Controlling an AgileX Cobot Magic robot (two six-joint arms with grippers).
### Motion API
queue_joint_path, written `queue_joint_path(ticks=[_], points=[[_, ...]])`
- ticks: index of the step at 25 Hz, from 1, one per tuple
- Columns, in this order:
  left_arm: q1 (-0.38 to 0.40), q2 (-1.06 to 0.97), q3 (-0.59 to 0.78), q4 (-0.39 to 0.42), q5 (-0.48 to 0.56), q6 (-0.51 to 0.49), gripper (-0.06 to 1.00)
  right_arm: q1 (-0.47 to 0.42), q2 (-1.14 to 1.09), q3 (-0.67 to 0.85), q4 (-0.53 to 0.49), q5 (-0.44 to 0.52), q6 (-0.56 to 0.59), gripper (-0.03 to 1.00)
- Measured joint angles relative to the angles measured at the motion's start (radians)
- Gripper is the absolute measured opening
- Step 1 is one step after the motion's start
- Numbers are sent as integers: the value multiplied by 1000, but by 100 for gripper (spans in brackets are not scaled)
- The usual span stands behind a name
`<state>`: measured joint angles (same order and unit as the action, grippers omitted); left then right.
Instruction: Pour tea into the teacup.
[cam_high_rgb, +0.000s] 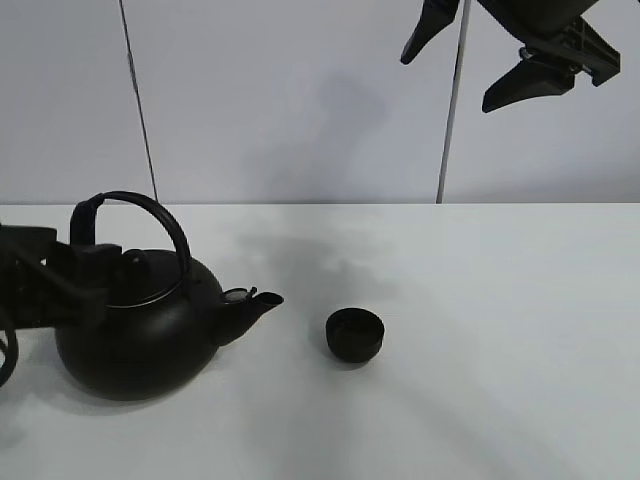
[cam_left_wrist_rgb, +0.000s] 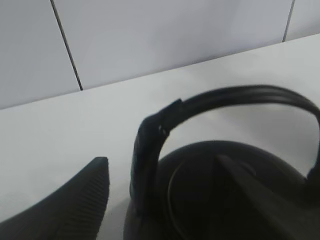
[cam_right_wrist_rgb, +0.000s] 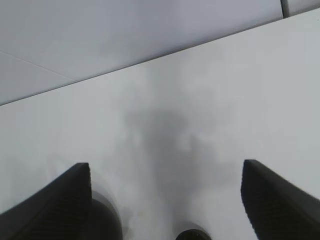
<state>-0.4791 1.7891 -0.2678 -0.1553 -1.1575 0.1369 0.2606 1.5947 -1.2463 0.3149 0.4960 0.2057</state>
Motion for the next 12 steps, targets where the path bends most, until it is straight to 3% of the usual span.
queue_joint_path(ticks=[12], points=[[0,-166,69,36,7,-41,52,0,0,0,0,0,0,57]])
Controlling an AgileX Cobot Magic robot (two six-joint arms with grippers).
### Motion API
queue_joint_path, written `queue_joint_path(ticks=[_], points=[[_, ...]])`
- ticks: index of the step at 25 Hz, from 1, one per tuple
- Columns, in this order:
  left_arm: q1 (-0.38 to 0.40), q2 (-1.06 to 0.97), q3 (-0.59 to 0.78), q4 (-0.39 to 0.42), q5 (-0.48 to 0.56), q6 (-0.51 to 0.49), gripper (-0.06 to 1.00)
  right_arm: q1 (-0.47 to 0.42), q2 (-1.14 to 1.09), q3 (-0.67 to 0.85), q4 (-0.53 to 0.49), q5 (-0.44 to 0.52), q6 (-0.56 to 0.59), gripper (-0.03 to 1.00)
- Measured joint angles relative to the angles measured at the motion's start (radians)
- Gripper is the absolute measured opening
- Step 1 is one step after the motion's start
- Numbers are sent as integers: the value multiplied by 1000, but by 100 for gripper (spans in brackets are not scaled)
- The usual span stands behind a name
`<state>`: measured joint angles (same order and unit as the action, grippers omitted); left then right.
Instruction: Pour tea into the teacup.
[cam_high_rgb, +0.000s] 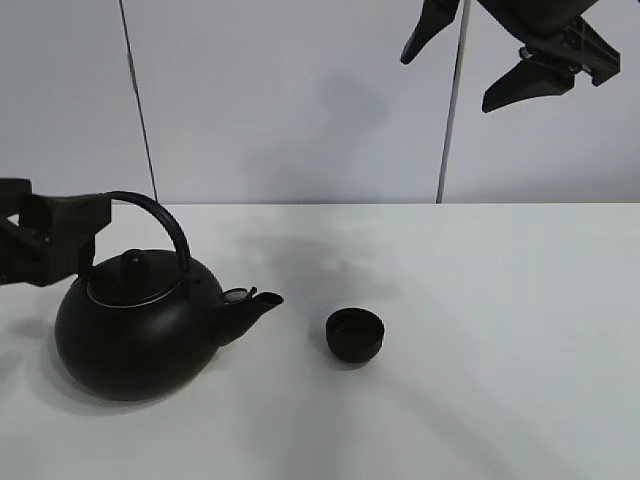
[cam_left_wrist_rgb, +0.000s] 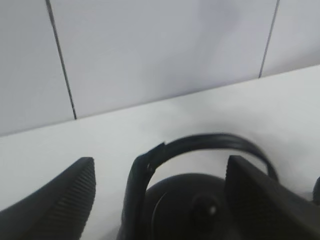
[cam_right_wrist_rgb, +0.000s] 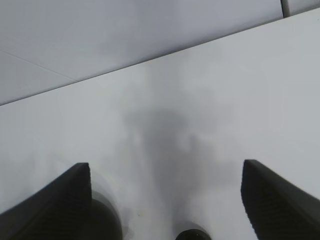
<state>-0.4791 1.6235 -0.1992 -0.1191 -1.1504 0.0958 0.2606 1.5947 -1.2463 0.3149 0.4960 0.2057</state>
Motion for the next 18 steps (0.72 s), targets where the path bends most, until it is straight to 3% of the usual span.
queue_joint_path(ticks=[4,7,9,14,16,18], points=[[0,-132,-1,71,90,-40,60,0,0,0,0,0,0,57],[0,-253,-42,119,292,-77,65,0,0,0,0,2,0,57],[0,-329,-118,182,515,-155,66,0,0,0,0,2,0,57],[-12,-423,-440,314,1305,-424,66,0,0,0,0,1,0,57],[-25,-415,-596,303,1554,-429,66,0,0,0,0,1,0,57],[-35,-392,-724,221,1738,-355,66,0,0,0,0,1,0,57]])
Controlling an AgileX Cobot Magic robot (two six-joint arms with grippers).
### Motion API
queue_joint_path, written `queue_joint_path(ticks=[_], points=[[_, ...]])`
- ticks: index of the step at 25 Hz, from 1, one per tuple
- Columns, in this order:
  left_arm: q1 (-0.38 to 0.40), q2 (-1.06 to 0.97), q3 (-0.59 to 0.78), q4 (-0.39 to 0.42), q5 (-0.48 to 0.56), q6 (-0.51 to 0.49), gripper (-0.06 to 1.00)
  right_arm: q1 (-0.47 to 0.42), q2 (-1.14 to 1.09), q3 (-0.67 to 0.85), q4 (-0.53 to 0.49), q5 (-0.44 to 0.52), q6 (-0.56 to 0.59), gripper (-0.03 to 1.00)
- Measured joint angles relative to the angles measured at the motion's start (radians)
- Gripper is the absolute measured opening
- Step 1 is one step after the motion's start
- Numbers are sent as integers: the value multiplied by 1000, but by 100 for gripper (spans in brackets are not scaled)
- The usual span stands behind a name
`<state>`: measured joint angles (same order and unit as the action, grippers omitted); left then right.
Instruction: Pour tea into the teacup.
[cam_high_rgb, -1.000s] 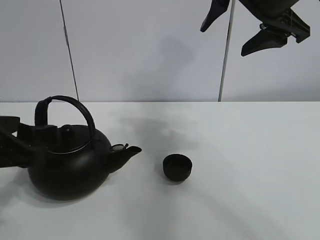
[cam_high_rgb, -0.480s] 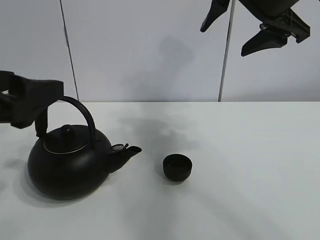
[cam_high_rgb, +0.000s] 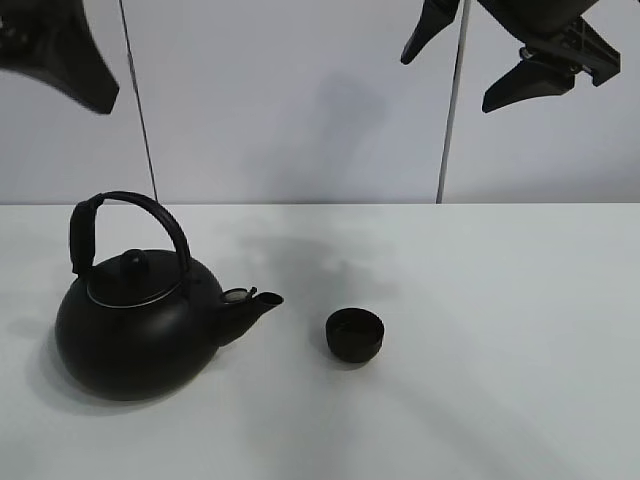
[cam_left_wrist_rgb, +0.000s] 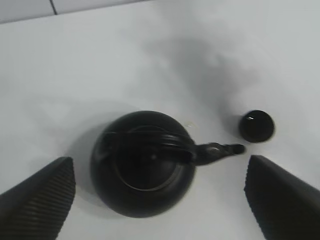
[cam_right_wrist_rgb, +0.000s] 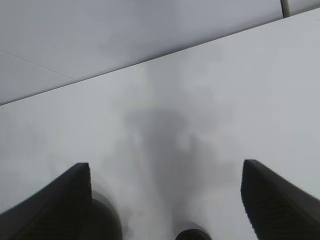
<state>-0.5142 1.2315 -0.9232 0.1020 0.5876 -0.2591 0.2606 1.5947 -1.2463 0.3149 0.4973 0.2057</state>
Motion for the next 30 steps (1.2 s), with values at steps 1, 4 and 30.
queue_joint_path(ticks=[1,4,30], points=[[0,15,-59,-72,57,55,66,0,0,0,0,0,0,57],[-1,70,-182,-275,203,179,66,0,0,0,0,2,0,57],[21,361,-414,-412,385,218,67,0,0,0,12,371,21,57]])
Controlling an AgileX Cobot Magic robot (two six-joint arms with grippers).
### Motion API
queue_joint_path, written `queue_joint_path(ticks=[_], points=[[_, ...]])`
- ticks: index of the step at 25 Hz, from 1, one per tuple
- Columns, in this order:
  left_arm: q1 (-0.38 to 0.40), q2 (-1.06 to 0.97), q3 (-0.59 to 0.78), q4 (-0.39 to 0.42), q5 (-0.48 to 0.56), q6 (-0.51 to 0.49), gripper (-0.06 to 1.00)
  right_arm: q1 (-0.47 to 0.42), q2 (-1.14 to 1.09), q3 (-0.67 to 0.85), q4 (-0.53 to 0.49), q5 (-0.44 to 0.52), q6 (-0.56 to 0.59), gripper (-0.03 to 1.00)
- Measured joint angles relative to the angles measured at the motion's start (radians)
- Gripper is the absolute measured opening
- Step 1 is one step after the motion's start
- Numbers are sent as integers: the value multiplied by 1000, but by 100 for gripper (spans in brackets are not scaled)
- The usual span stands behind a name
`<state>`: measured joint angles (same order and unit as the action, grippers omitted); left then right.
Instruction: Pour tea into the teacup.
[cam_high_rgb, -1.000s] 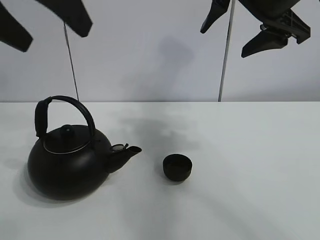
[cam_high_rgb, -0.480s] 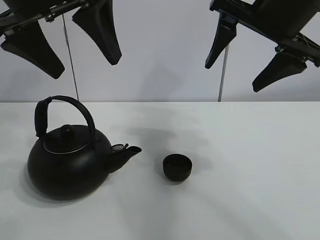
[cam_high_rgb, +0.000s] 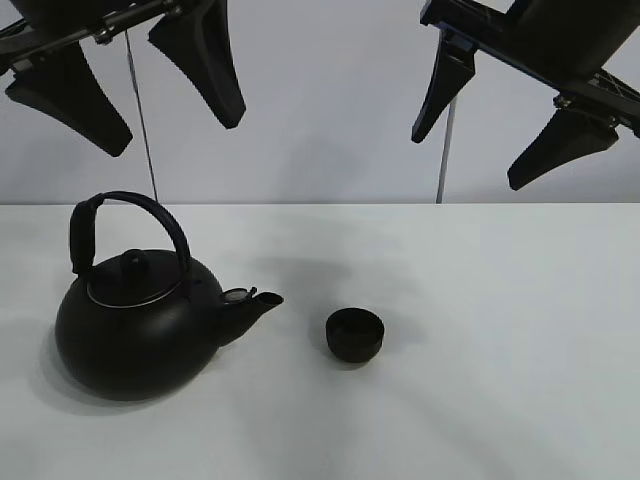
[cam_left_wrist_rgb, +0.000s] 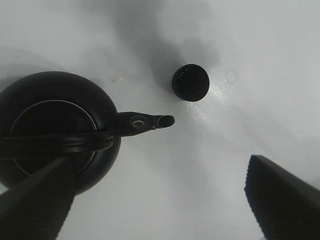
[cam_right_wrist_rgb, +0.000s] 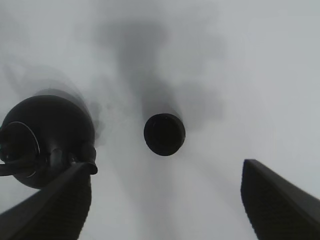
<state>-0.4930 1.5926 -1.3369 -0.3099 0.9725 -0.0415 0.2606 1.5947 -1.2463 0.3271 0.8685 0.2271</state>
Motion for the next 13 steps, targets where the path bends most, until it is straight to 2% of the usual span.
queue_joint_path(ticks=[13], points=[[0,0,0,0,0,0,67,0,0,0,0,0,4,57]])
